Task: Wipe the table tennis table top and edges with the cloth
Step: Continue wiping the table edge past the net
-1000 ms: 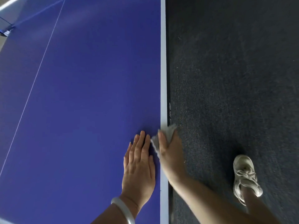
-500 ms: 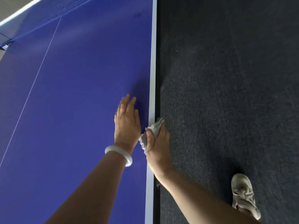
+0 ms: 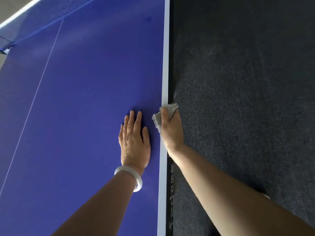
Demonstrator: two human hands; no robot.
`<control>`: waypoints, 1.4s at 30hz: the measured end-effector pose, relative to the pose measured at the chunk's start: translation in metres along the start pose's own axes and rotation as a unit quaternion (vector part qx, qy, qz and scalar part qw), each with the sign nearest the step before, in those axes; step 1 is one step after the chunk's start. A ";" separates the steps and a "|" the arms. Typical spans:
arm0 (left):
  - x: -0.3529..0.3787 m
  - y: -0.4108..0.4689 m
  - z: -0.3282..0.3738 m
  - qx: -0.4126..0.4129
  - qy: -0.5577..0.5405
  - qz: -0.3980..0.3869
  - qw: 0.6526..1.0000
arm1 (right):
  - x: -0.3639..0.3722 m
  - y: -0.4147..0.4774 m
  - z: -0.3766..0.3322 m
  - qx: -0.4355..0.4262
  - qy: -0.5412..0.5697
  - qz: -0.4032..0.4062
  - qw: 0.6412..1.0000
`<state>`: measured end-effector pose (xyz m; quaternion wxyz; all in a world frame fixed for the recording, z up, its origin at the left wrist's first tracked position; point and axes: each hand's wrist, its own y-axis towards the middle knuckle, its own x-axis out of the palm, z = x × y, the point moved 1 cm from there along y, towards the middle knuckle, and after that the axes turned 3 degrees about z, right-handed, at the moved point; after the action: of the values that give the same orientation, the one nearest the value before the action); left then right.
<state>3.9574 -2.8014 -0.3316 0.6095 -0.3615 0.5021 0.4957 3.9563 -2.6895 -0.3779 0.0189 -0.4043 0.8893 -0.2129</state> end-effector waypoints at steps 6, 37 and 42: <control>-0.003 -0.001 0.004 0.002 0.000 -0.005 1.000 | -0.022 -0.093 0.035 -0.056 -0.017 -0.004 0.998; -0.002 -0.001 0.006 -0.009 0.046 -0.019 0.999 | 0.013 0.072 -0.027 0.001 -0.033 0.007 0.999; -0.011 0.012 0.013 0.018 0.093 -0.037 0.995 | 0.012 0.073 -0.030 -0.019 -0.044 -0.002 0.999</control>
<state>3.9487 -2.7886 -0.3168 0.5842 -0.4133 0.5520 0.4280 3.8898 -2.6447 -0.3775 0.0501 -0.4158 0.8905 -0.1779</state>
